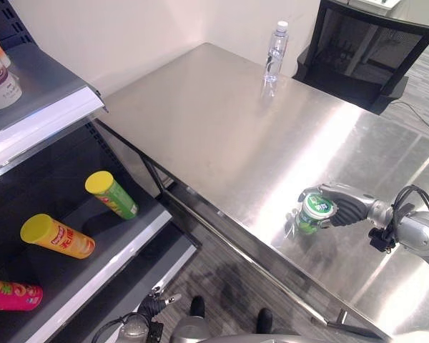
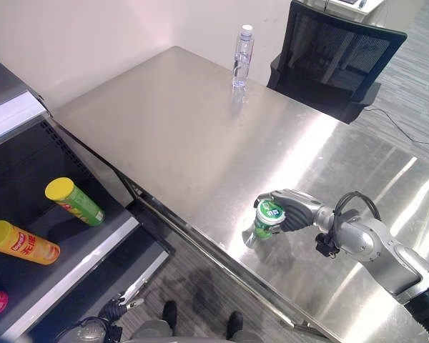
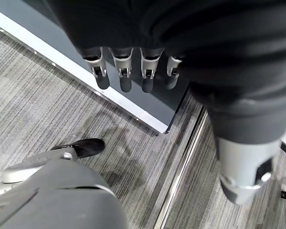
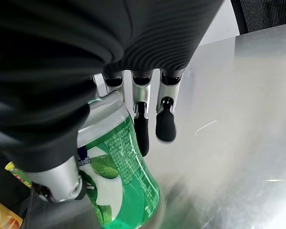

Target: Put the goods on the table back onto the shelves and tidy them up.

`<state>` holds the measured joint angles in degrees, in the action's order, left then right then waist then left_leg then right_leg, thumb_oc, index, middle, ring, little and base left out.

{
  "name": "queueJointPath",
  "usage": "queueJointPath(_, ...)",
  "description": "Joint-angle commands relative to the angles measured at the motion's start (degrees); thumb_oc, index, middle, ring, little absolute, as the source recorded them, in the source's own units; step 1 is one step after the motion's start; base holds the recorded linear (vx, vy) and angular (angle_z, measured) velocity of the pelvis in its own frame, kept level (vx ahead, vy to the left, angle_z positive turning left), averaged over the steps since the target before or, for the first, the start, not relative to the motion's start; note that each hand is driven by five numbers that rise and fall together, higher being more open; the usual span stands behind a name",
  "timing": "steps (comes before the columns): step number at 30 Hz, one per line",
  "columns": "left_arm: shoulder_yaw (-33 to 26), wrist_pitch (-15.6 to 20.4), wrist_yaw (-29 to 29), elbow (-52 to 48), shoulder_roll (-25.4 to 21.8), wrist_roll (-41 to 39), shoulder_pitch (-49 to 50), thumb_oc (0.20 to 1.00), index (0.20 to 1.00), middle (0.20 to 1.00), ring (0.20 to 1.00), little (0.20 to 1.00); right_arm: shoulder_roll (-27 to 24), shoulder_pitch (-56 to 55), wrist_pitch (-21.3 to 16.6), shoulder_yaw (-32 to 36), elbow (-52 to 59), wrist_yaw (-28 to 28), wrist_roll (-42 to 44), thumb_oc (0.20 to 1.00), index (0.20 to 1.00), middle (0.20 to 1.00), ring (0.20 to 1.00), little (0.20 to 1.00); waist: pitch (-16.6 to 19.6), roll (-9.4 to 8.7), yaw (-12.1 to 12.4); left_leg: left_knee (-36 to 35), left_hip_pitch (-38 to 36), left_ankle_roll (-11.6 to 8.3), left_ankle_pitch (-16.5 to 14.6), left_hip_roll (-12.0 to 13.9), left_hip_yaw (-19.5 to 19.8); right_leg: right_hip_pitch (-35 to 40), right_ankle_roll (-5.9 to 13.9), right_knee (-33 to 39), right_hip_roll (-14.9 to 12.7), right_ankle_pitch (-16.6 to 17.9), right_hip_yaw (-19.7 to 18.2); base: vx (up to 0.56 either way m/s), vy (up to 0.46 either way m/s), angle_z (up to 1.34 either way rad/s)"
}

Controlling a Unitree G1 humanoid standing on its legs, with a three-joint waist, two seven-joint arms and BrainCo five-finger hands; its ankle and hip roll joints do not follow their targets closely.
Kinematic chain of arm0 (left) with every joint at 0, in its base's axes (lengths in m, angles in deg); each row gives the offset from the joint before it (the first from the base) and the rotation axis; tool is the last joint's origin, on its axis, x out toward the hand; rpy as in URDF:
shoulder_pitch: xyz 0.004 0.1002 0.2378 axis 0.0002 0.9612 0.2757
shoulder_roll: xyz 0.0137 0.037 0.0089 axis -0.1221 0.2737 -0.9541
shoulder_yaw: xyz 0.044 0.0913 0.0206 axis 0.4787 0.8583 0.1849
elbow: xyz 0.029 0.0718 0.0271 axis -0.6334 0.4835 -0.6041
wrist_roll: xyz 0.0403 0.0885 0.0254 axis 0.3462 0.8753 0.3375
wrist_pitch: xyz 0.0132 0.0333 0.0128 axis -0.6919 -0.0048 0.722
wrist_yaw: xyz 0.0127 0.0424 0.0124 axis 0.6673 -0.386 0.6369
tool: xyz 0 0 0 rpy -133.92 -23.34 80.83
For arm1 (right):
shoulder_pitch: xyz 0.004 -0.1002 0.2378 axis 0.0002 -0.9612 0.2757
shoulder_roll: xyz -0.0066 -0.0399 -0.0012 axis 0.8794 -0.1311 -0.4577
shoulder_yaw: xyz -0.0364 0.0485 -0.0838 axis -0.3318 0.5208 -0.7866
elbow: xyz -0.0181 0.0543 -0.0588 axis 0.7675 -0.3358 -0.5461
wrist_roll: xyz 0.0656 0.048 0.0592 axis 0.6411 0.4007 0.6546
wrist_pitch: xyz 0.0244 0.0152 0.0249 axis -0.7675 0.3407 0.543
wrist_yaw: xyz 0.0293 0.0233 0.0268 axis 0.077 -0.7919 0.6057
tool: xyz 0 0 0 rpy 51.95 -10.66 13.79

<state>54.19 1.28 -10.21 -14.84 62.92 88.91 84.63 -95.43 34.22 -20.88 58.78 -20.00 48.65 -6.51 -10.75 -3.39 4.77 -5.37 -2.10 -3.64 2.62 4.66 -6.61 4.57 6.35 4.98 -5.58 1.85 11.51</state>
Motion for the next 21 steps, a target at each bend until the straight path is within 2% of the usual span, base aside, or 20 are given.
queueJointPath(1,2.58,1.38,-0.33,0.42,-1.55,1.36,-3.87,1.000,1.000,1.000,1.000,1.000,0.32,-1.11,-1.40,3.04,2.32,-2.76,0.95,0.200,0.200,0.200,0.200,0.200,1.54,0.66,2.32,1.15,-4.00,-4.80,-2.62,3.79,-5.35,-3.20,6.31,-8.55,-1.96,-6.81,-1.09,0.00,0.000,0.00)
queueJointPath(8,2.79,1.67,-0.20,-0.89,-1.67,0.69,-3.46,1.000,1.000,1.000,1.000,1.000,-0.58,2.28,-2.44,10.74,6.08,-5.07,11.81,0.200,0.200,0.200,0.200,0.200,2.13,0.68,2.32,1.25,-4.33,-4.77,-2.69,3.69,-5.27,-2.93,6.42,-8.64,-2.11,-6.79,-1.11,0.00,0.000,0.00)
queueJointPath(9,2.99,1.82,0.17,-1.63,-1.82,0.34,-2.90,1.000,1.000,1.000,1.000,1.000,-0.74,4.39,-2.71,13.37,7.13,-5.62,16.14,0.200,0.200,0.200,0.200,0.200,2.30,0.71,2.49,1.42,-4.33,-4.58,-2.81,3.62,-5.15,-3.23,6.54,-9.48,-2.34,-6.81,-1.31,0.00,0.000,0.00)
queueJointPath(12,3.19,1.87,0.51,-2.55,-2.22,-0.12,-2.73,1.000,1.000,1.000,1.000,1.000,-0.63,6.45,-2.81,15.45,6.99,-6.04,19.90,0.200,0.200,0.200,0.200,0.200,2.07,0.96,2.55,1.71,-3.87,-4.29,-2.72,3.61,-4.94,-5.51,6.74,-13.26,-2.96,-7.08,-2.13,-0.07,-0.035,0.02)
queueJointPath(14,3.46,1.97,0.78,-3.19,-3.05,-0.62,-3.34,1.000,1.000,1.000,1.000,1.000,-0.49,9.32,-2.51,16.95,6.51,-6.87,22.08,0.200,0.200,0.200,0.200,0.200,1.32,1.17,2.29,1.81,-2.75,-4.27,-2.38,3.77,-3.60,-7.96,7.12,-16.77,-2.45,-8.08,-6.92,-0.10,-0.070,0.15)
queueJointPath(16,3.06,2.56,1.14,-3.86,-4.64,-1.73,-3.79,1.000,1.000,1.000,1.000,1.000,-1.00,11.34,-2.88,20.86,6.76,-8.55,22.81,0.200,0.200,0.200,0.200,0.200,1.47,1.31,2.99,1.98,-1.35,-5.29,-1.53,4.29,-1.35,-8.02,6.58,-17.79,-0.35,-9.66,-12.85,-0.08,-0.204,0.38)
queueJointPath(18,2.71,2.54,0.94,-4.42,-5.13,-2.32,-3.60,1.000,1.000,1.000,1.000,1.000,-1.44,12.91,-2.88,20.89,6.52,-9.13,22.97,0.200,0.200,0.200,0.200,0.200,1.68,1.31,3.43,1.96,-1.25,-5.89,-1.13,4.79,-0.87,-7.10,6.22,-16.73,-0.20,-9.77,-12.60,-0.03,-0.217,0.60)
queueJointPath(19,2.74,2.40,1.01,-4.52,-5.41,-2.66,-3.22,1.000,1.000,1.000,1.000,1.000,-1.62,14.48,-3.28,21.50,6.47,-9.76,24.44,0.200,0.200,0.200,0.200,0.200,2.50,1.16,4.34,1.93,-0.27,-6.45,0.01,5.87,0.05,-4.80,5.48,-14.70,0.06,-11.63,-10.56,0.00,-0.165,0.62)
queueJointPath(20,2.73,2.39,1.01,-4.52,-5.41,-2.67,-3.22,1.000,1.000,1.000,1.000,1.000,-1.62,14.52,-3.28,21.47,6.46,-9.75,24.46,0.200,0.200,0.200,0.200,0.200,2.45,1.18,4.11,1.95,-0.25,-6.47,0.02,5.87,0.29,-4.60,5.47,-14.56,0.05,-11.61,-10.32,-0.05,-0.363,0.86)
queueJointPath(21,2.75,2.29,0.93,-4.15,-5.90,-3.02,-3.52,1.000,1.000,1.000,1.000,1.000,-2.66,16.76,-3.68,21.41,6.64,-10.25,25.49,0.200,0.200,0.200,0.200,0.200,2.60,0.92,4.47,1.50,1.47,-7.80,2.14,7.44,1.99,-2.61,4.60,-12.80,2.48,-13.57,-9.87,-0.07,-0.281,0.82)
